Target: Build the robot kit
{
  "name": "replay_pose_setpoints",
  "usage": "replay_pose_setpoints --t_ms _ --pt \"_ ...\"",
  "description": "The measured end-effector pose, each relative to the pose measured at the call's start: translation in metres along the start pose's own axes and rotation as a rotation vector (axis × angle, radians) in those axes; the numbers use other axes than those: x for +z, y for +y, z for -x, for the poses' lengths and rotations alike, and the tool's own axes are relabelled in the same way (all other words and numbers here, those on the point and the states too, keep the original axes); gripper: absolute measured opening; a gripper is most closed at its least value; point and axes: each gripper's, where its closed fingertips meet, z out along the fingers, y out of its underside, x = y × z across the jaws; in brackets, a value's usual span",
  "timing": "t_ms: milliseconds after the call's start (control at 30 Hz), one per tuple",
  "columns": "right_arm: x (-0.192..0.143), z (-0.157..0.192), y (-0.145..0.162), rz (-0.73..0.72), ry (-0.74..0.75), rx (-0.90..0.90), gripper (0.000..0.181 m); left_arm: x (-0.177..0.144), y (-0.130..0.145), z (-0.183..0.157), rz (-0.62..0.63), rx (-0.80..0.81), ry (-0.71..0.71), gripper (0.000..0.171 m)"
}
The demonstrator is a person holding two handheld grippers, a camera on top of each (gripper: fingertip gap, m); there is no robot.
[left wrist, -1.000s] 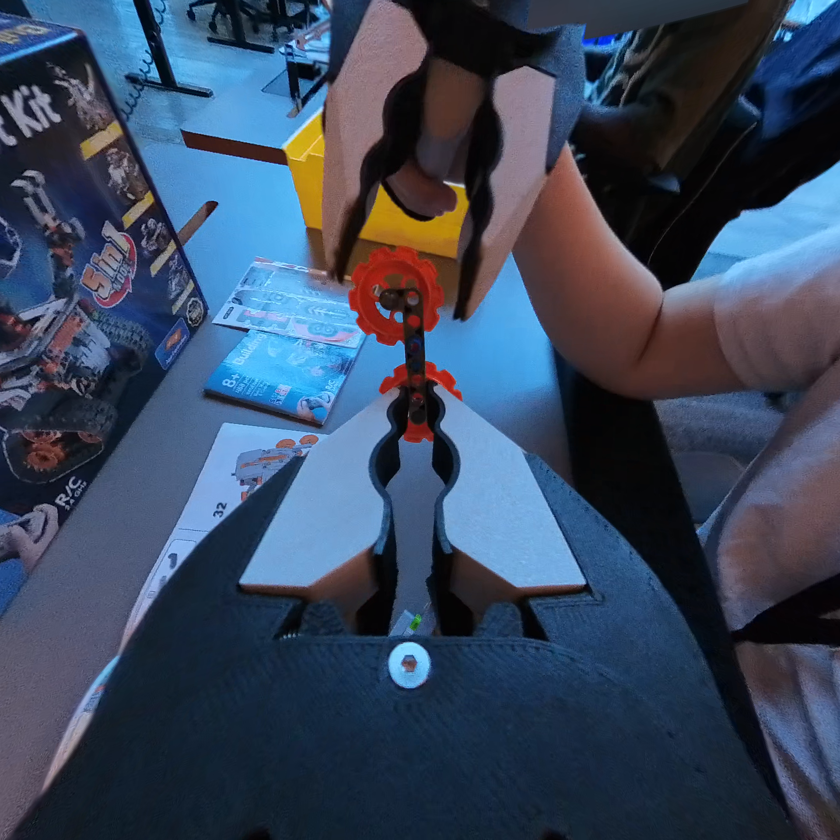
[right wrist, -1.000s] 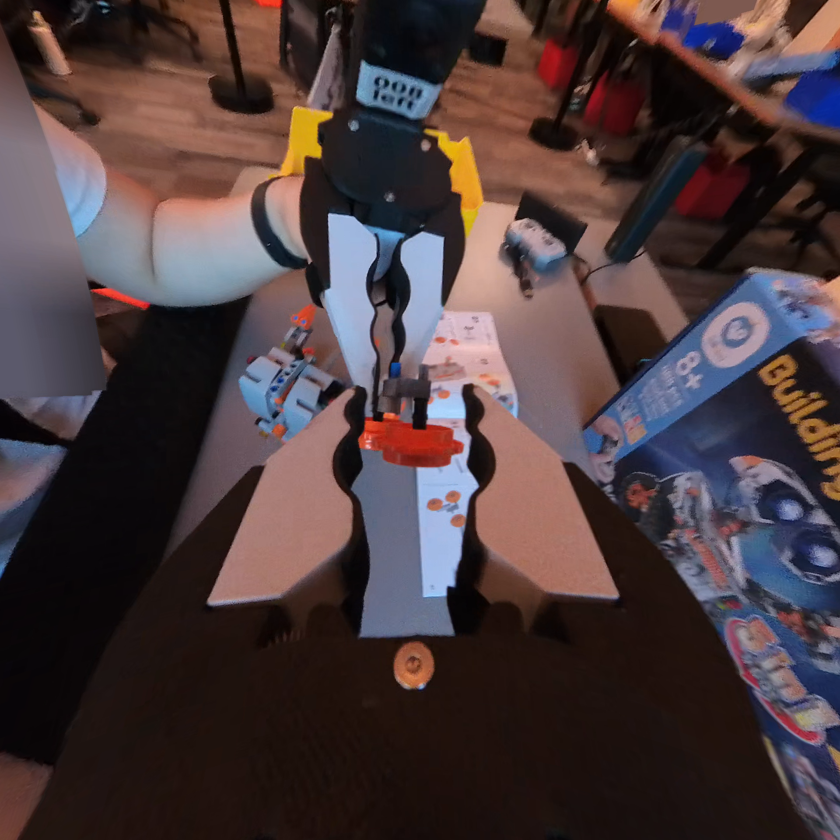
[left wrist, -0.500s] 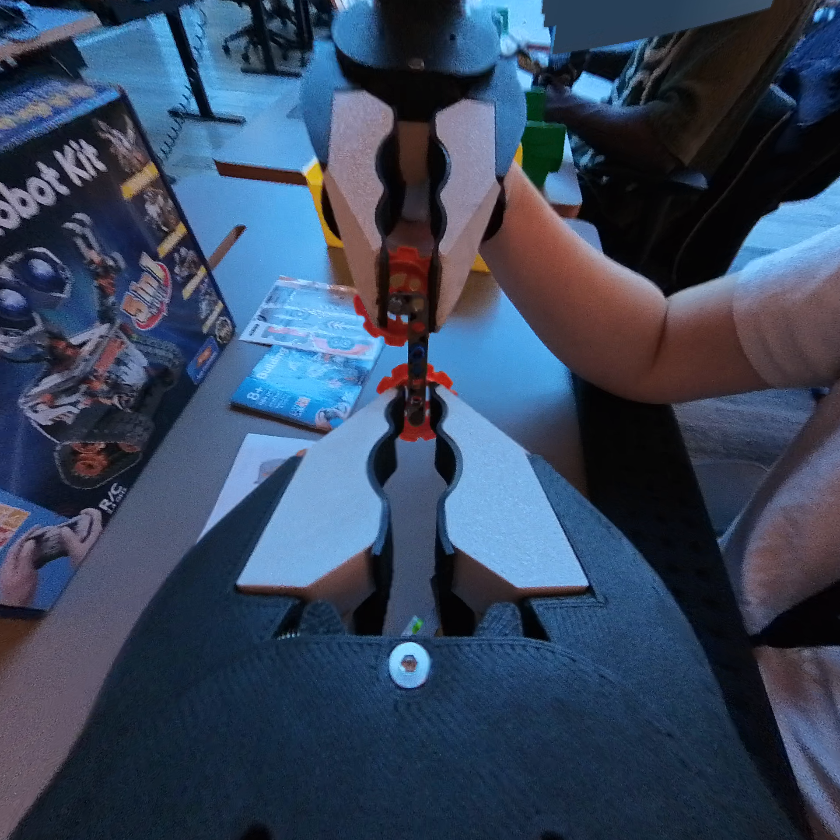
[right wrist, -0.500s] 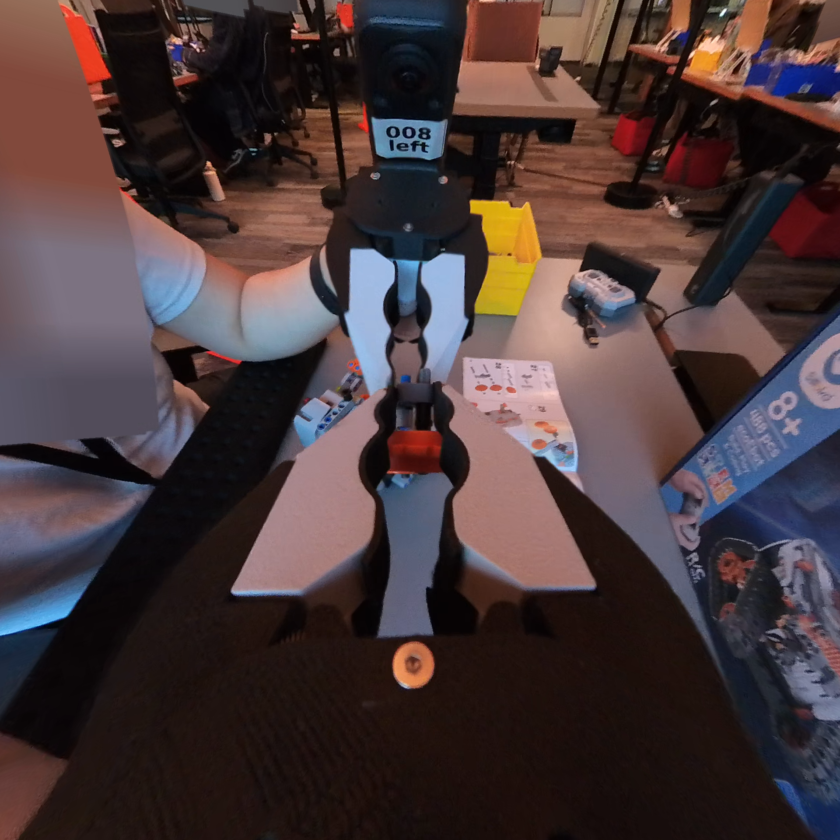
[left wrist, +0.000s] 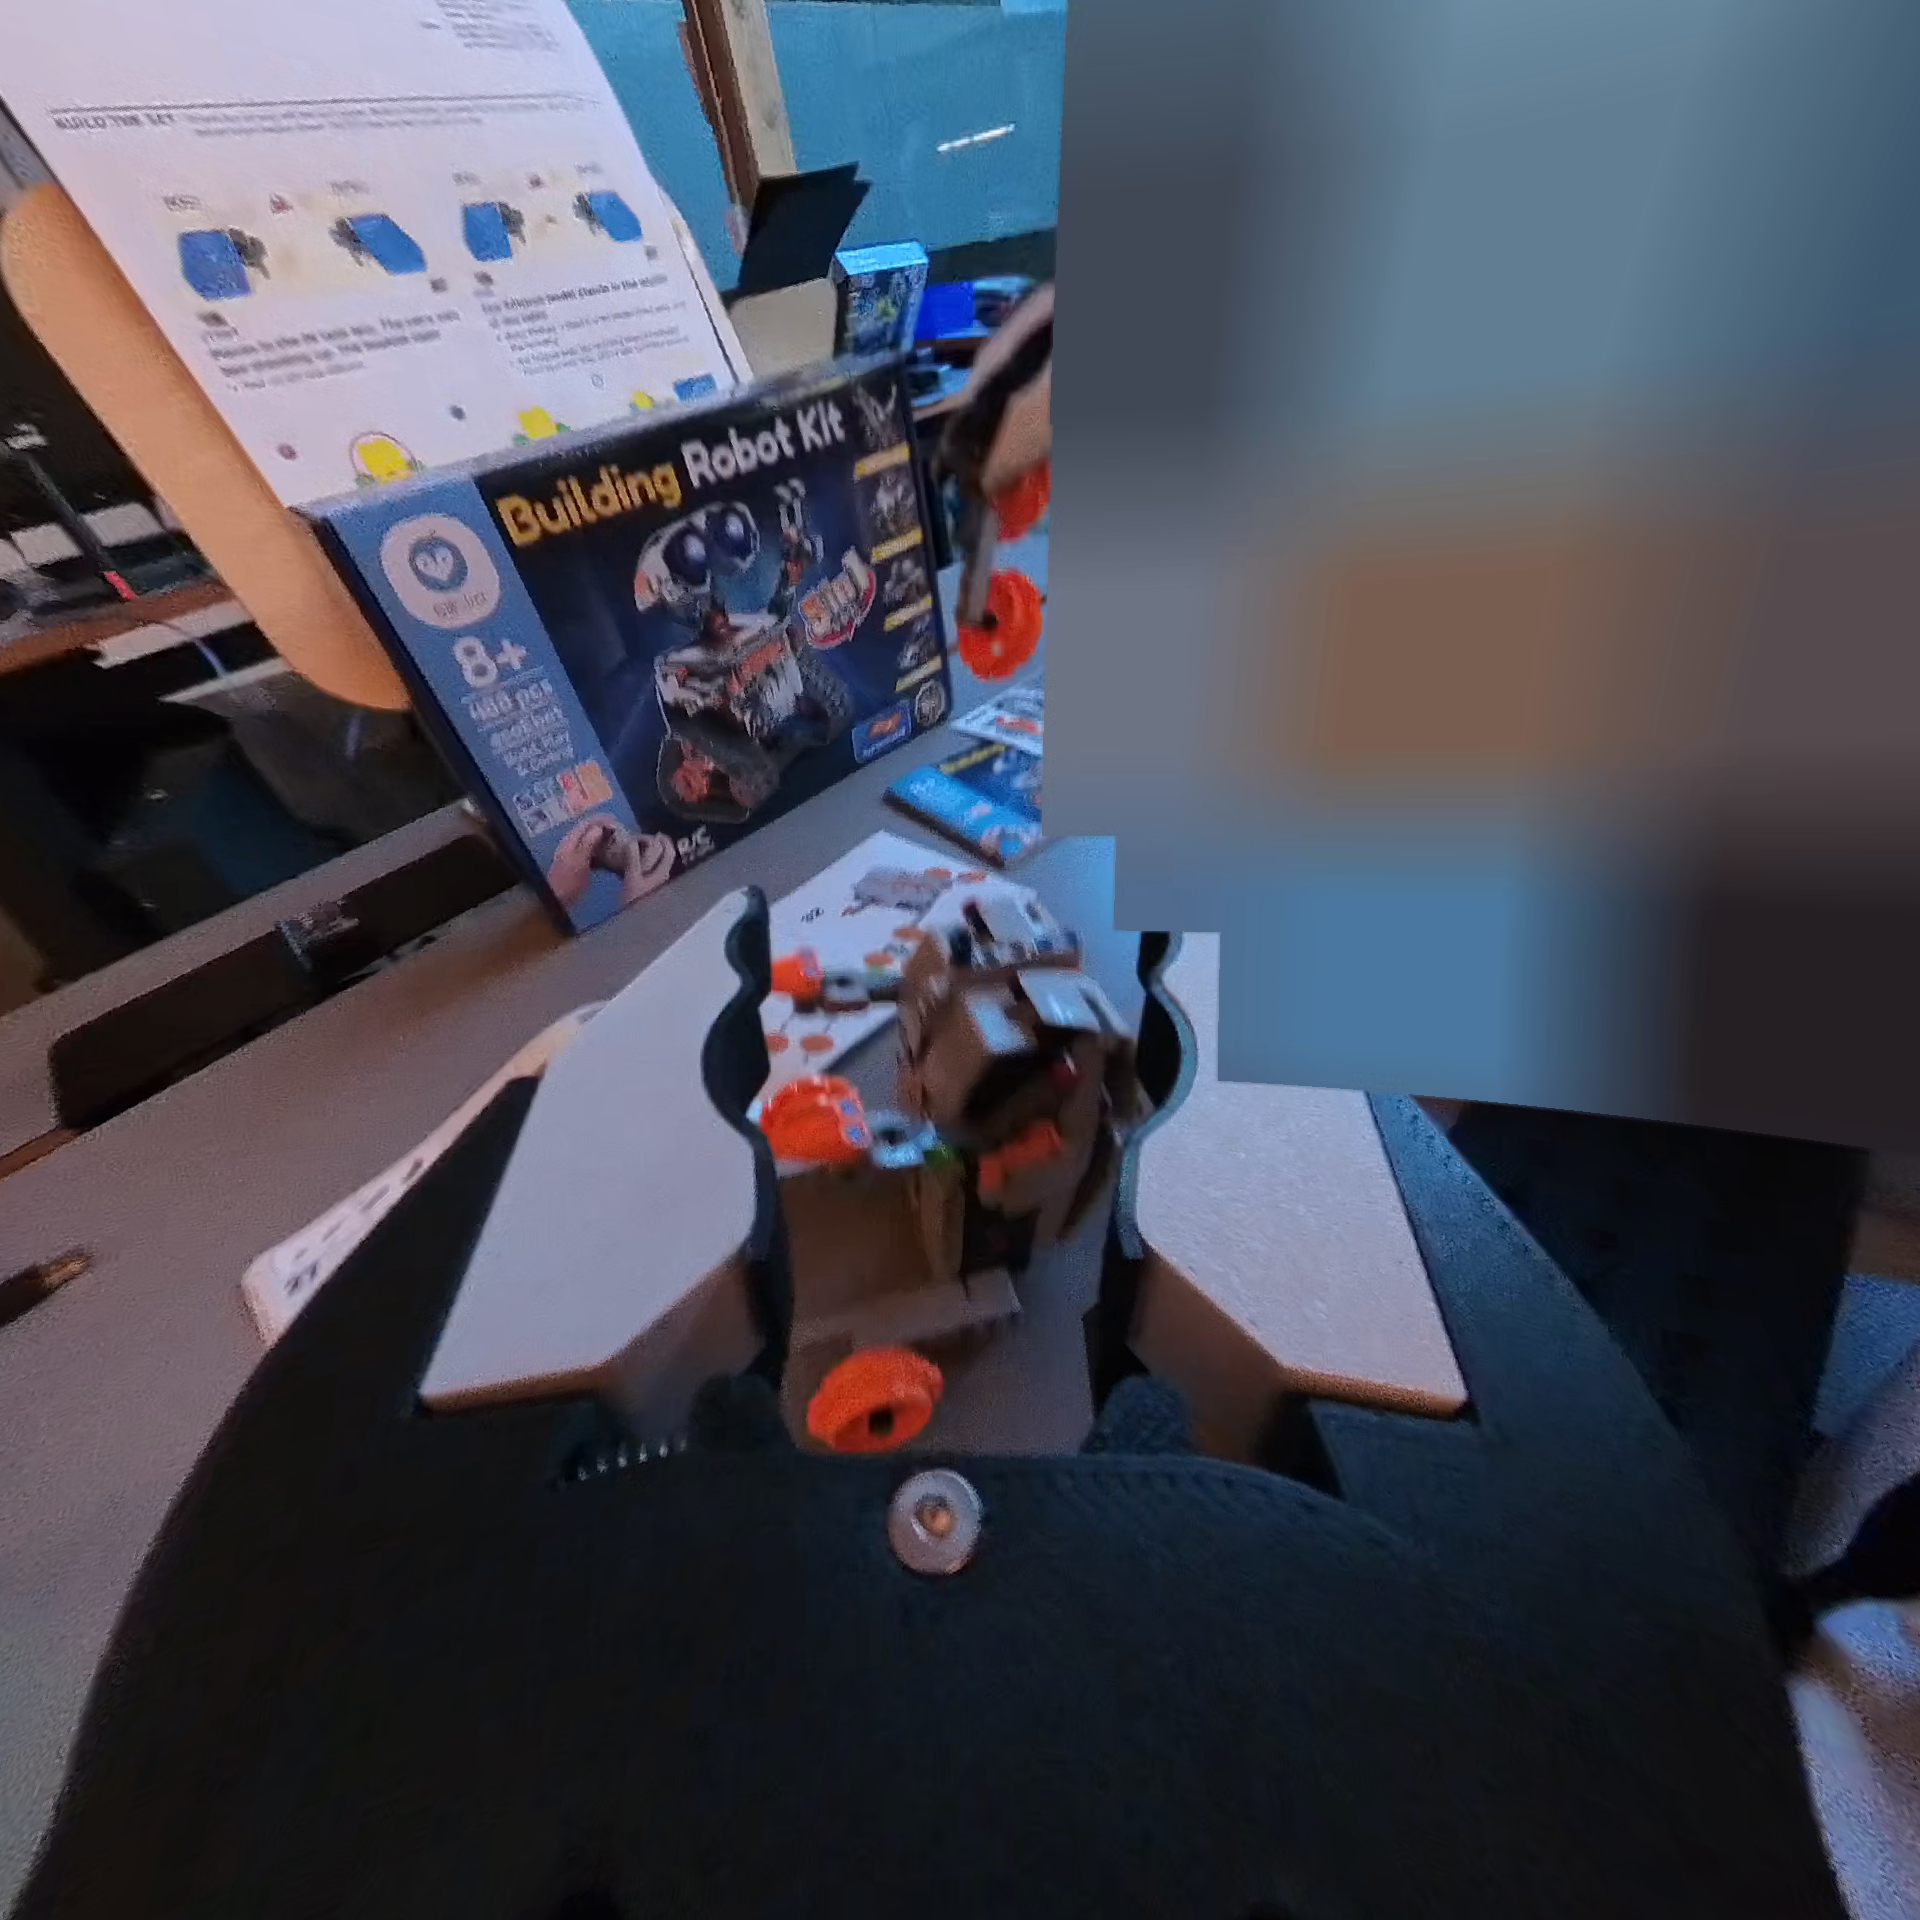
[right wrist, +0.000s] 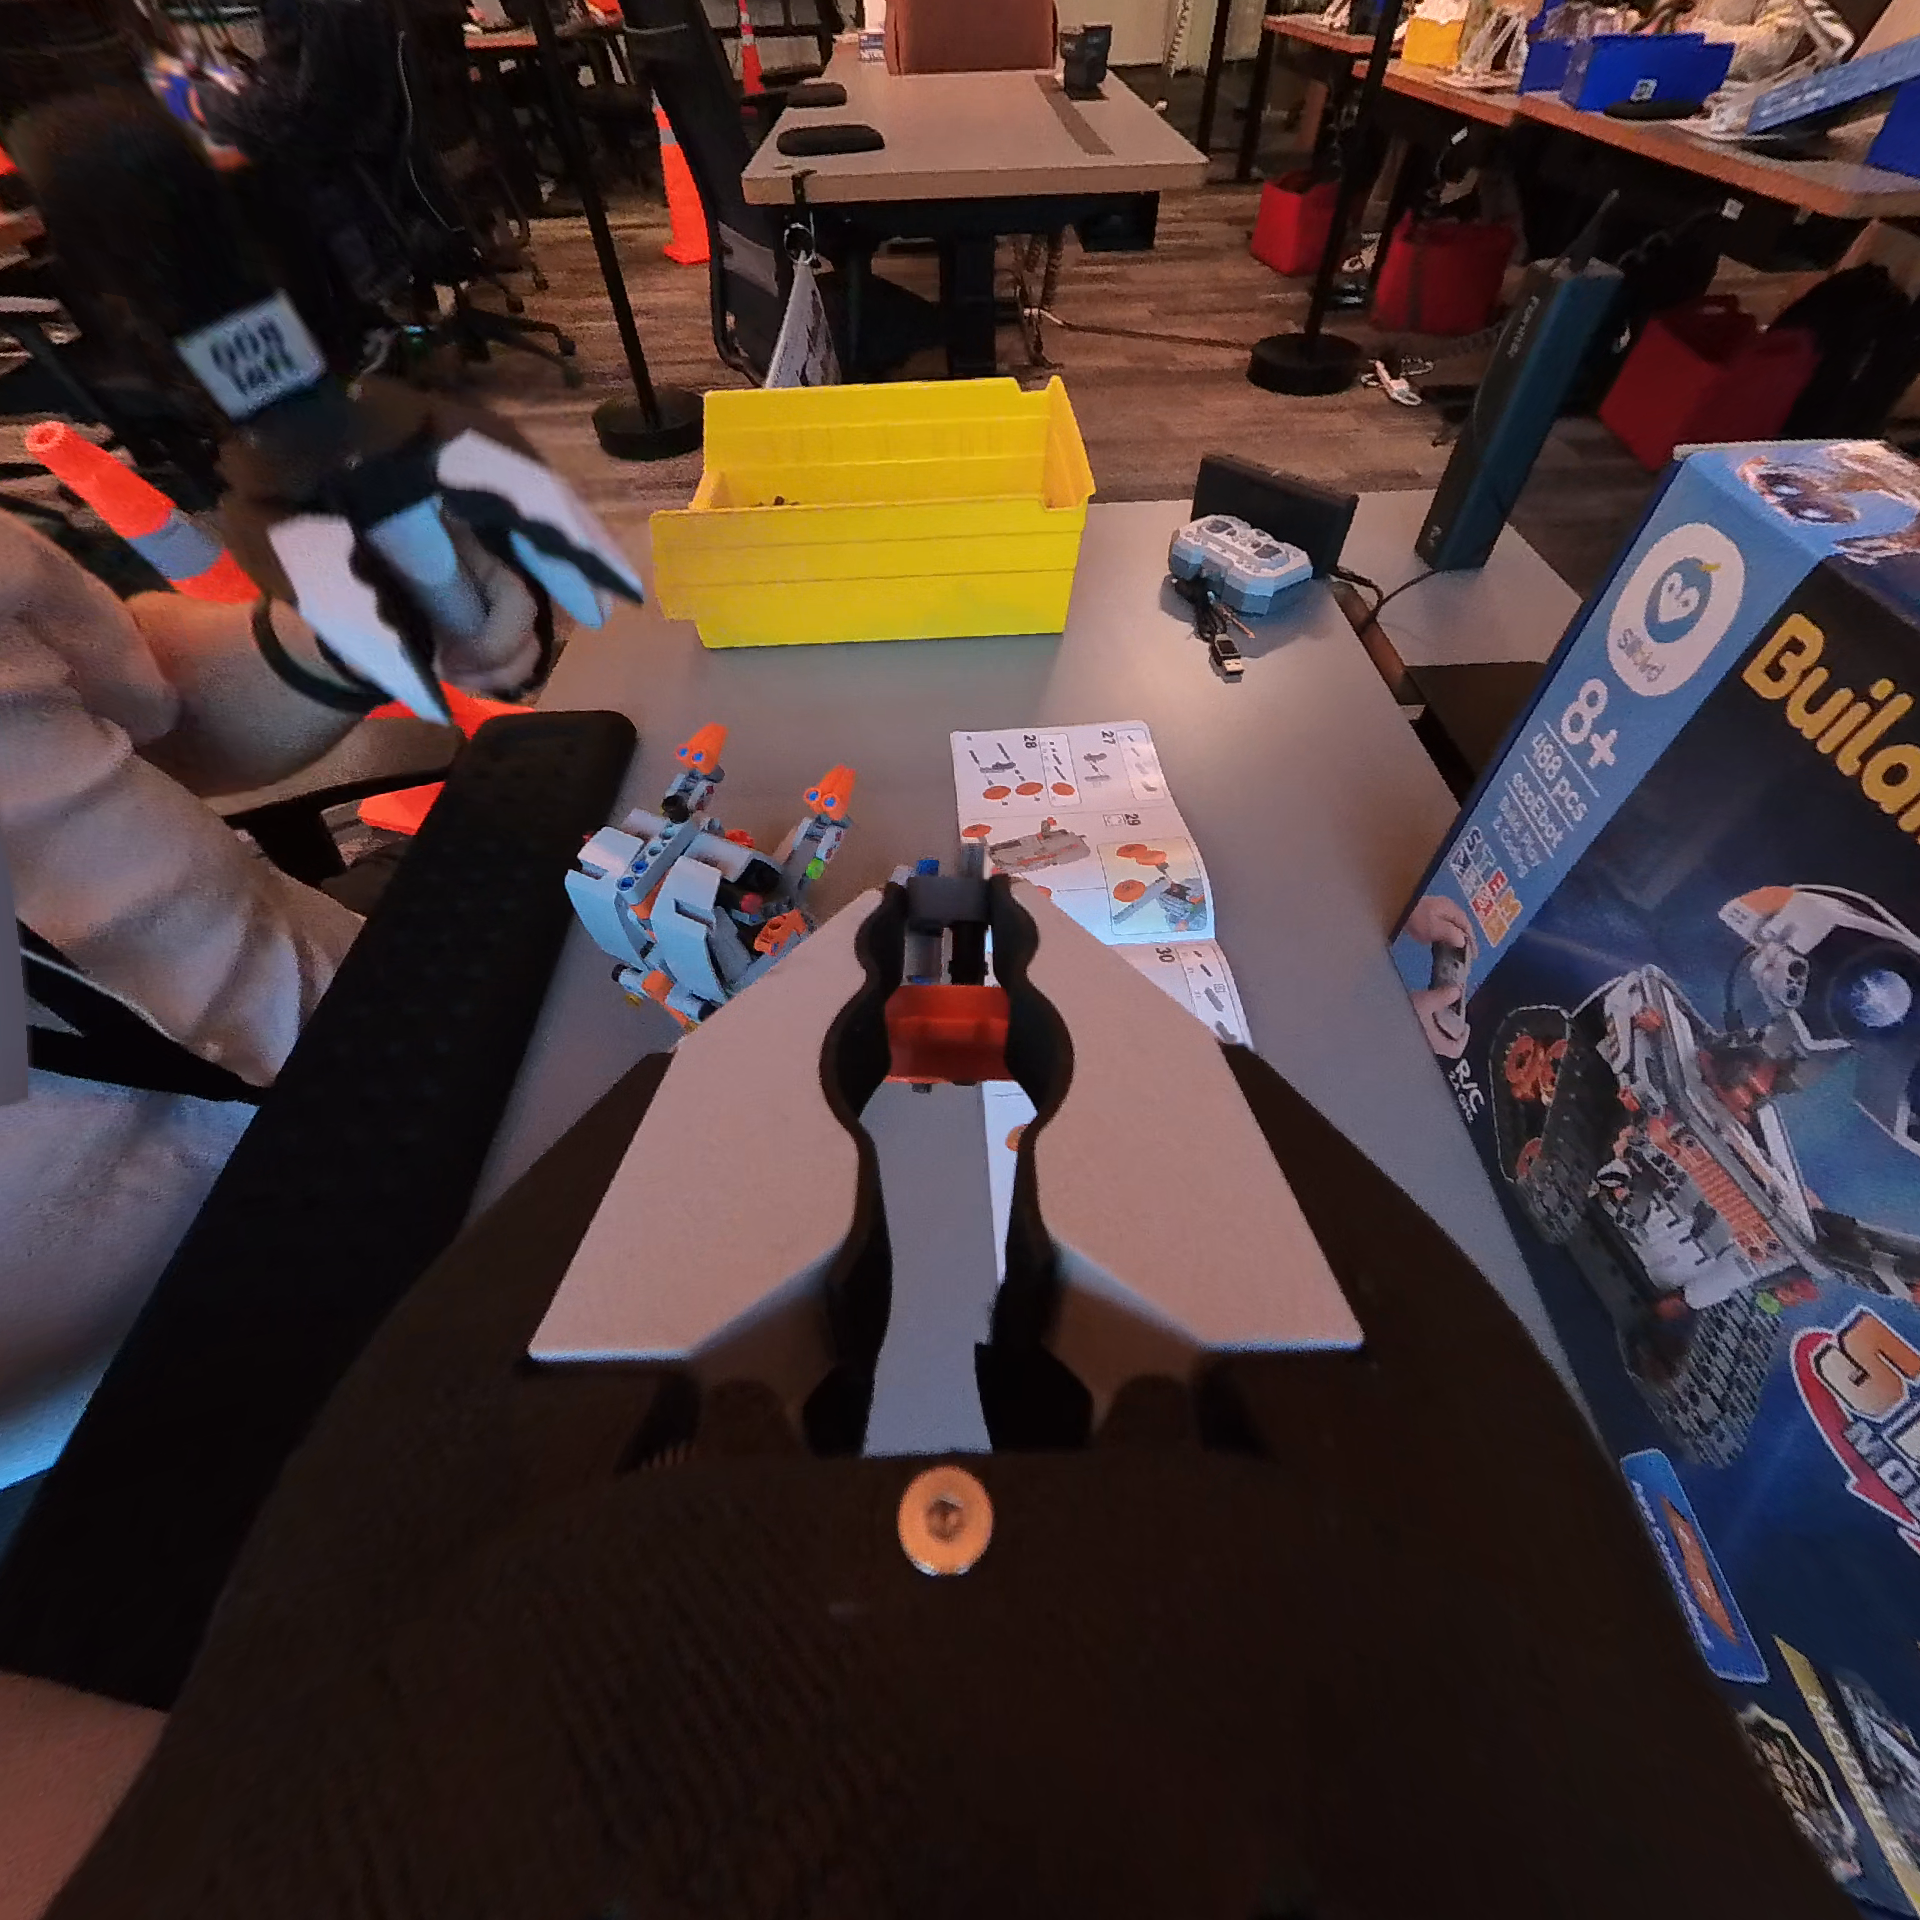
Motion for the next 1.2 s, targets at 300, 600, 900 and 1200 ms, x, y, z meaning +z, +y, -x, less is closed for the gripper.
replay_pose_setpoints --t_ms 300,600,900,1200 --pt "0.007 0.012 -0.007 0.008 -0.013 -0.041 0.016 0.012 0.049 -0.02 0.03 0.25 -0.163 0.085" --pt "0.01 0.012 -0.004 0.043 0.008 -0.061 0.016 0.048 0.046 -0.022 0.097 0.1 -0.208 0.071" --pt "0.013 0.006 0.004 0.073 0.018 -0.045 0.016 0.058 0.08 -0.015 0.251 0.004 -0.159 0.061" --pt "0.029 0.001 0.022 0.146 -0.005 -0.015 0.016 0.034 0.089 -0.001 0.319 0.074 0.039 0.06"
